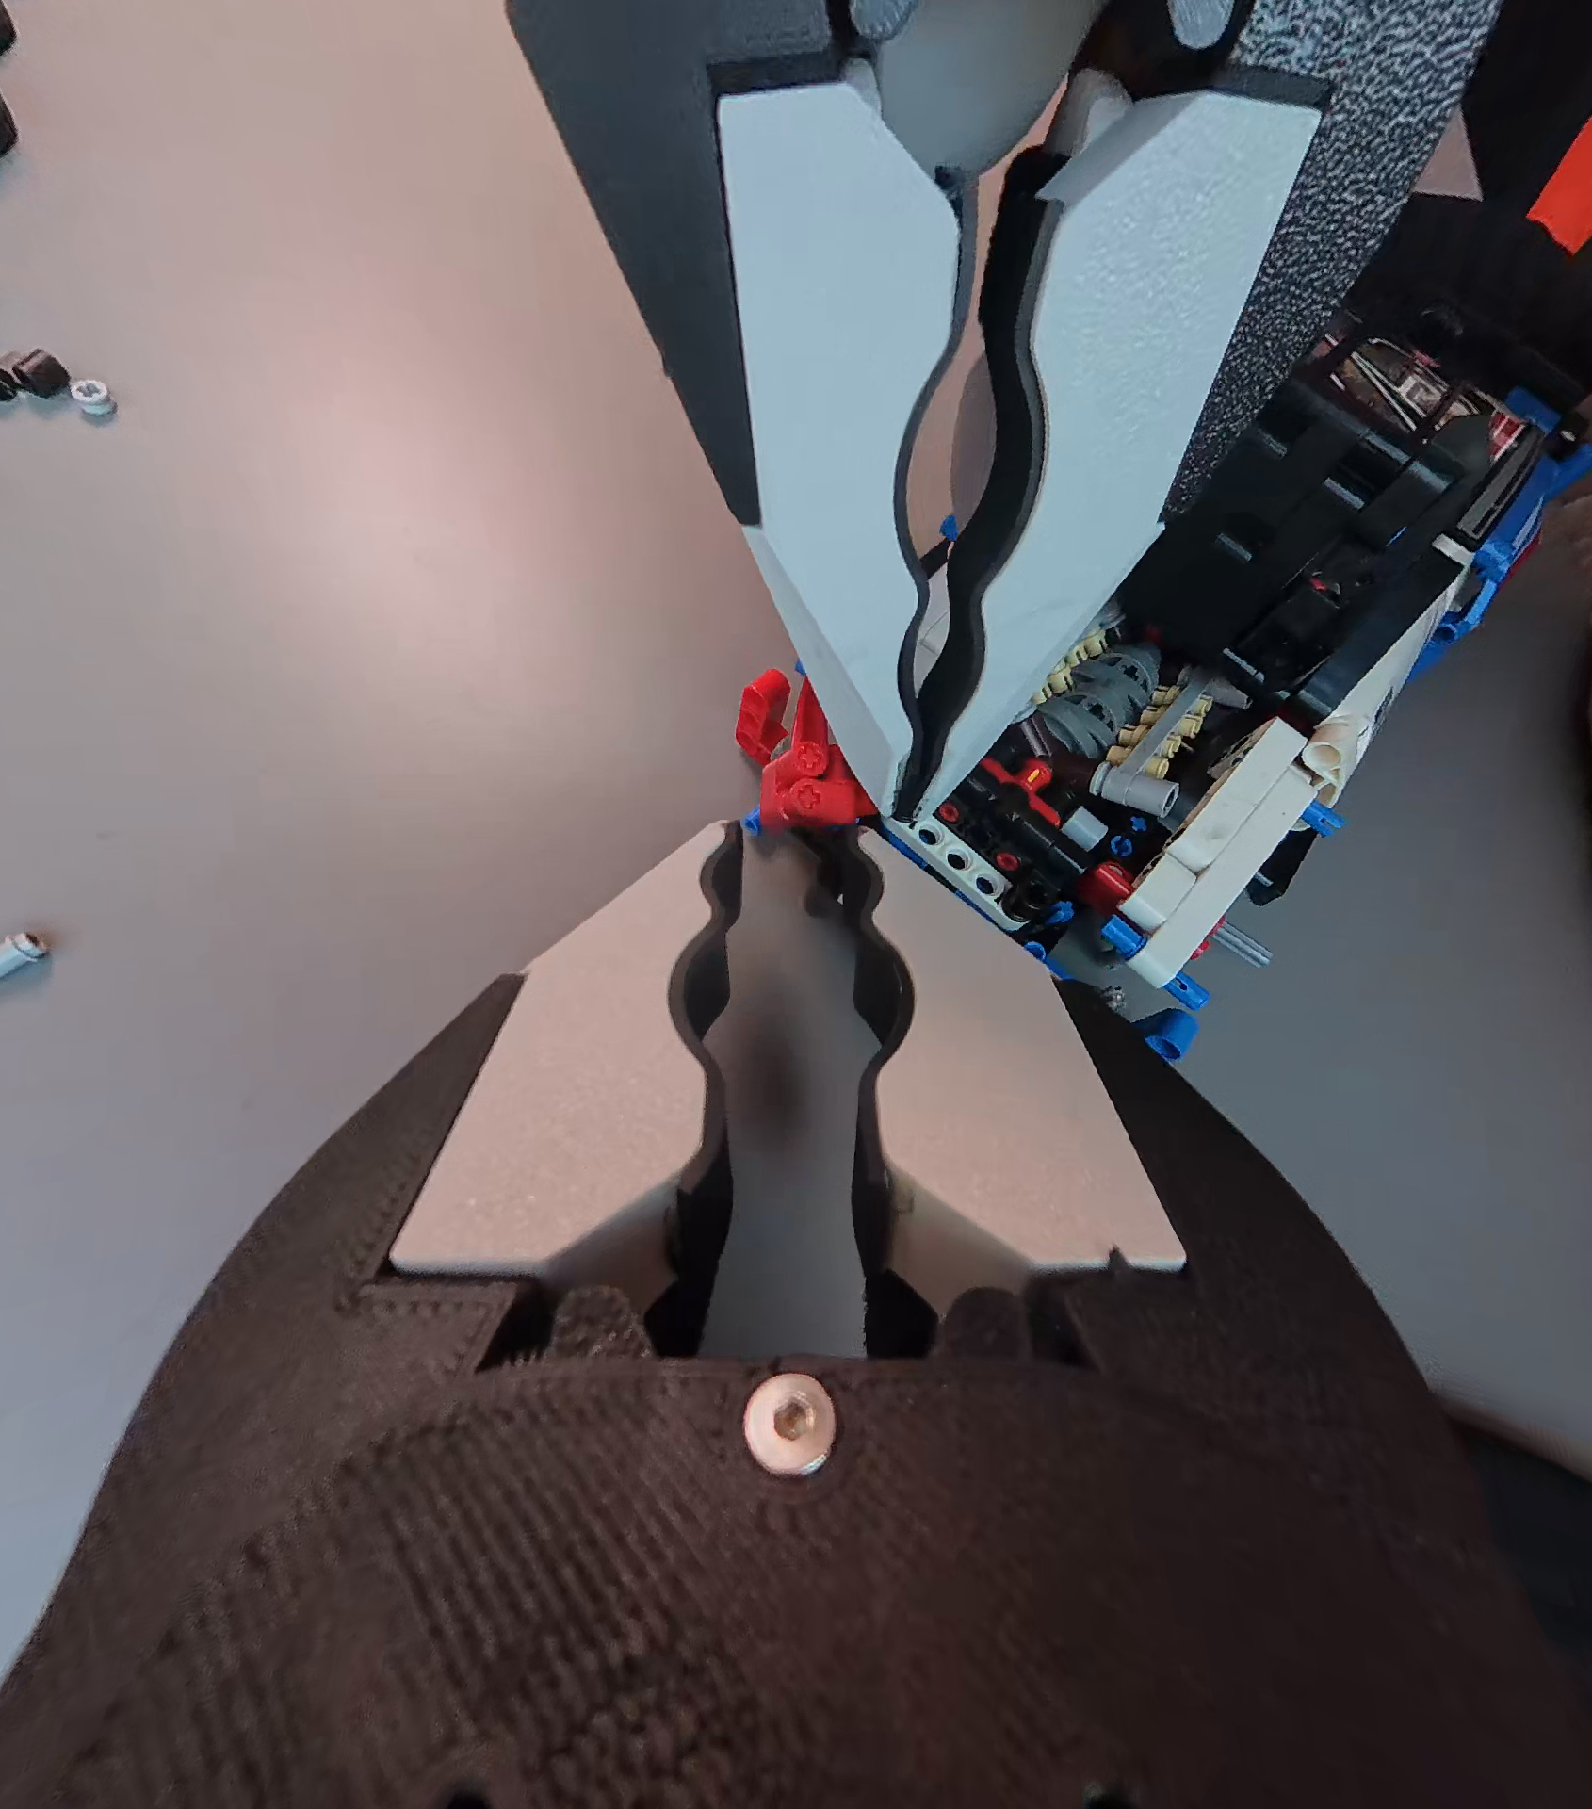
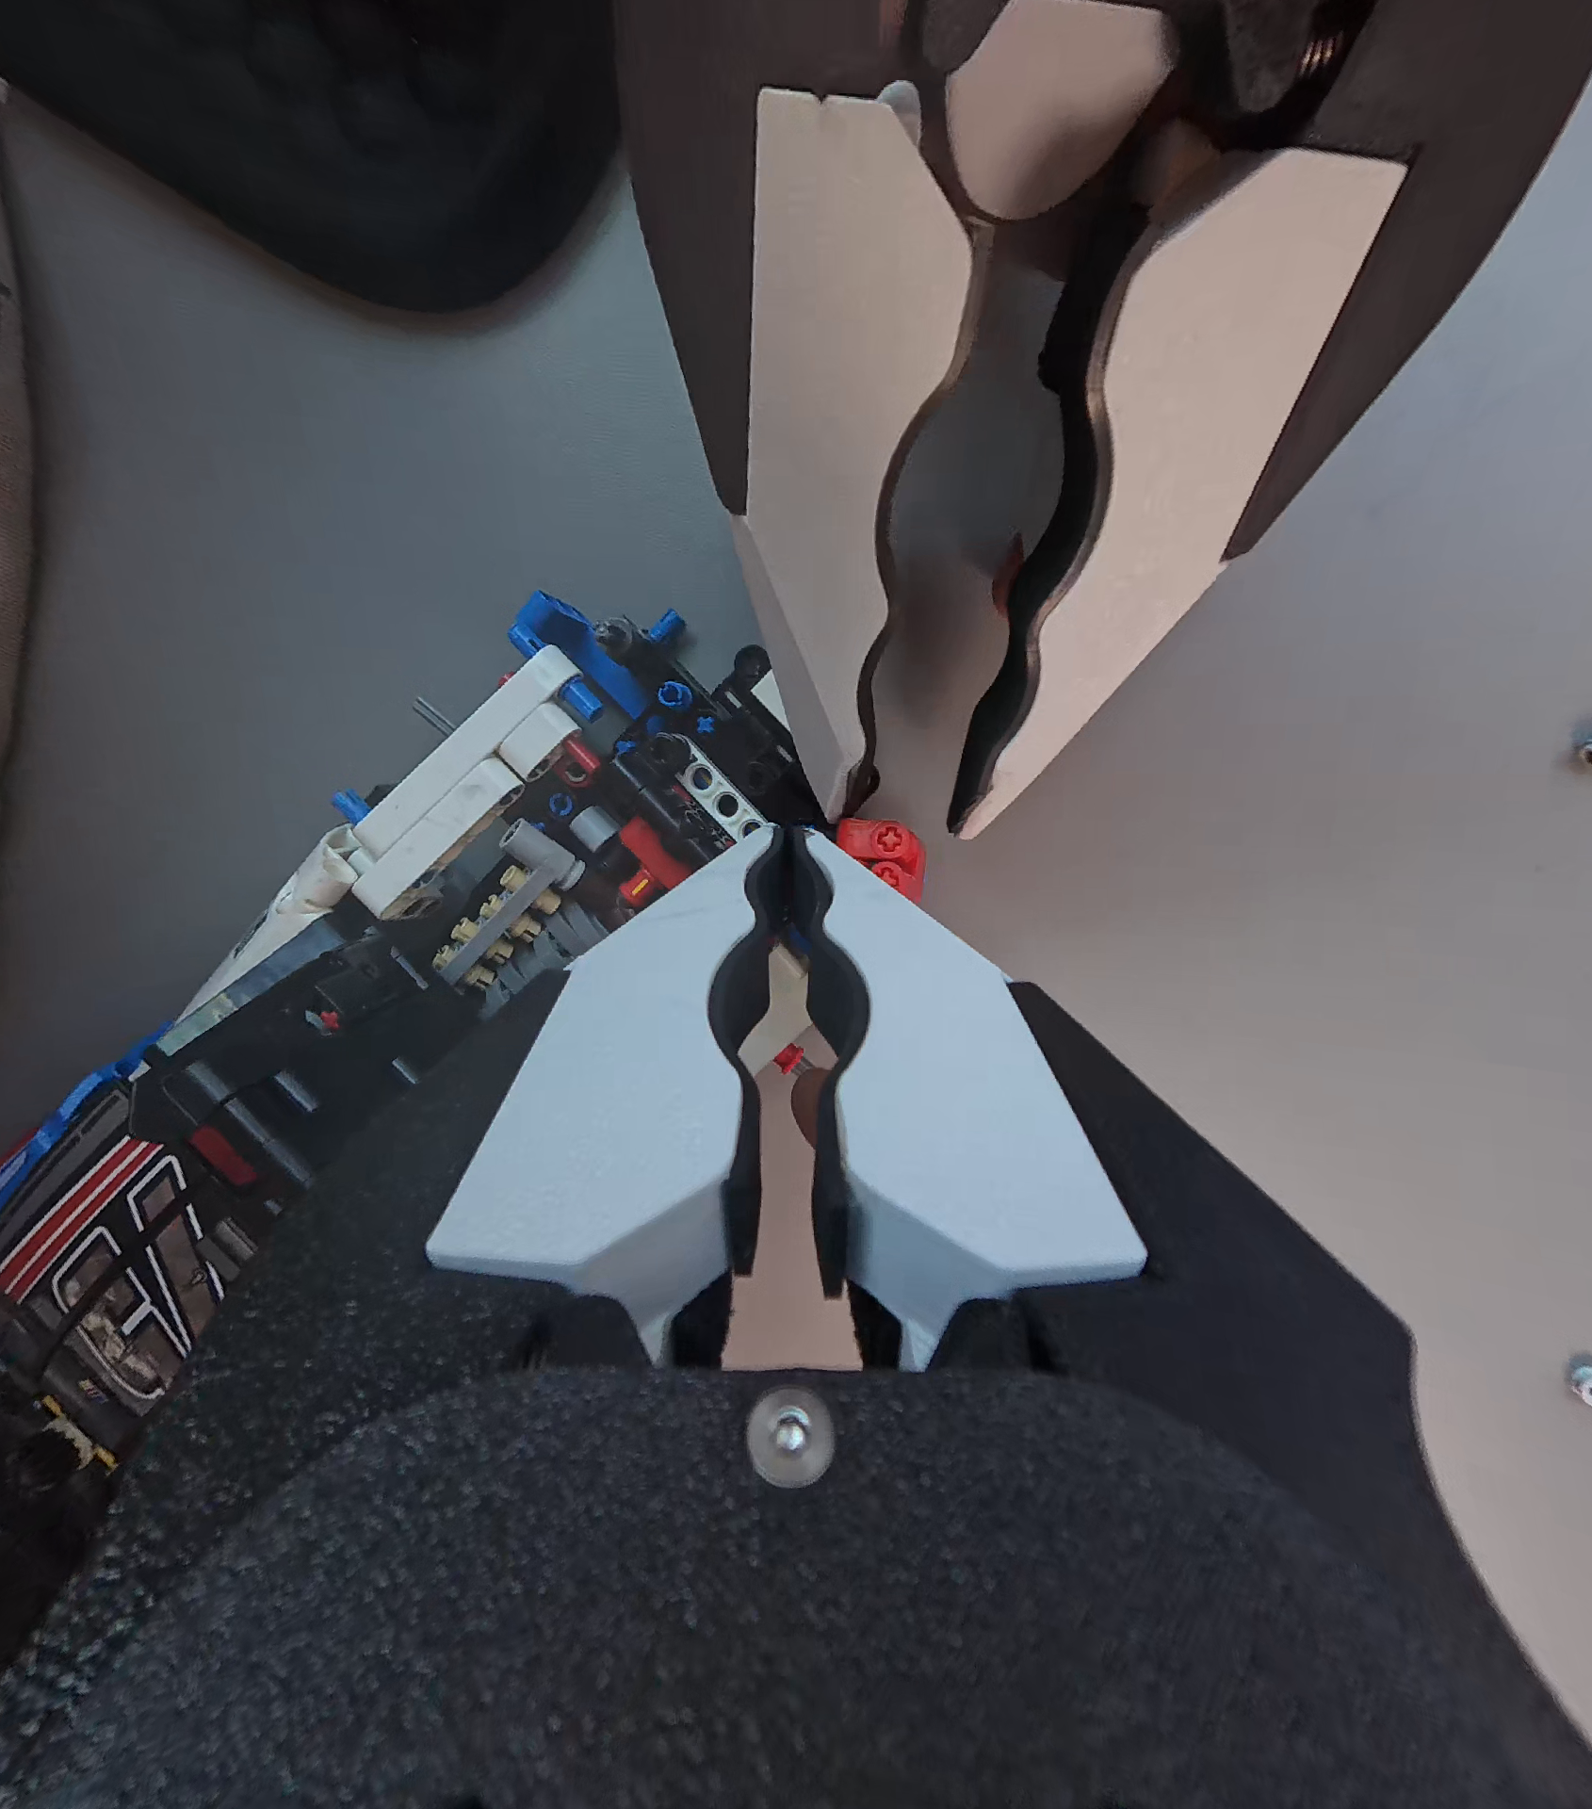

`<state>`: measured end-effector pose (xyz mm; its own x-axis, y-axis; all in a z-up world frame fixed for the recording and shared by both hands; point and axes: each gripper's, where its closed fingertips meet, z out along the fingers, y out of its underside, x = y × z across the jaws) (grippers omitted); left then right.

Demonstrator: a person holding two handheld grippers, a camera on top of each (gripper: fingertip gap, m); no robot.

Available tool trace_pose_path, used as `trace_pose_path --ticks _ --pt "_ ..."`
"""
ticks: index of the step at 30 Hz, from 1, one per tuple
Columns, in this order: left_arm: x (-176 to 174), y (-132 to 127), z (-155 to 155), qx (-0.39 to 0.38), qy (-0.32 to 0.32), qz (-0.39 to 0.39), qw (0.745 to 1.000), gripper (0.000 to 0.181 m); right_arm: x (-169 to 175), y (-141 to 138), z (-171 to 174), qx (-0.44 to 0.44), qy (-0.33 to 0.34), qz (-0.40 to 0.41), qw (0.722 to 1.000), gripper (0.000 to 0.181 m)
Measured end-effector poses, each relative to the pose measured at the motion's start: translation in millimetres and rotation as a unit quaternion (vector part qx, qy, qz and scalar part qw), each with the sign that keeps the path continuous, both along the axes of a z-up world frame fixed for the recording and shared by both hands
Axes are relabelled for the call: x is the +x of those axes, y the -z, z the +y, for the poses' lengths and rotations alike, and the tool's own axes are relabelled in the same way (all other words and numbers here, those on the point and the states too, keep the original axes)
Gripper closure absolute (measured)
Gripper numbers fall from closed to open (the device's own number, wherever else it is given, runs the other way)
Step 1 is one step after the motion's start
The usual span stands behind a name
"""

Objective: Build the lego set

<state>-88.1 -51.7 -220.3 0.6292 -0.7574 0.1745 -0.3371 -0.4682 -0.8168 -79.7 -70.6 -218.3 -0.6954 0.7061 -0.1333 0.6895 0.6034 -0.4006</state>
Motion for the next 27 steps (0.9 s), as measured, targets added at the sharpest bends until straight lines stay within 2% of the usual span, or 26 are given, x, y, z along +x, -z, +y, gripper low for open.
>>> trace_pose_path --ticks 11,14,17,23,25,27 --pt "4.9 -9.1 -1.2 0.045 0.028 -0.014 0.998 0.157 1.0 -0.5 -0.5 -0.059 0.027 -0.010 0.998 0.181" --pt "6.3 -7.9 -1.3 0.041 0.034 -0.018 0.998 0.158 1.4 -0.3 -0.5 -0.061 0.020 -0.010 0.998 0.181" --pt "5.5 -6.8 0.3 0.042 0.029 -0.017 0.999 0.169 1.7 0.3 -1.2 -0.065 0.018 -0.010 0.998 0.181" --pt "5.8 -6.6 1.3 0.029 0.023 -0.024 0.999 0.170 4.1 -4.9 -1.5 -0.072 0.013 -0.006 0.997 0.181" --pt "5.8 -6.2 1.8 0.026 0.021 -0.025 0.999 0.170 3.8 -12.3 4.8 -0.056 0.012 0.006 0.998 0.181" --pt "6.0 -5.5 2.2 0.023 0.019 -0.023 0.999 0.173 3.0 -14.4 16.4 -0.004 0.004 0.028 1.000 0.181"
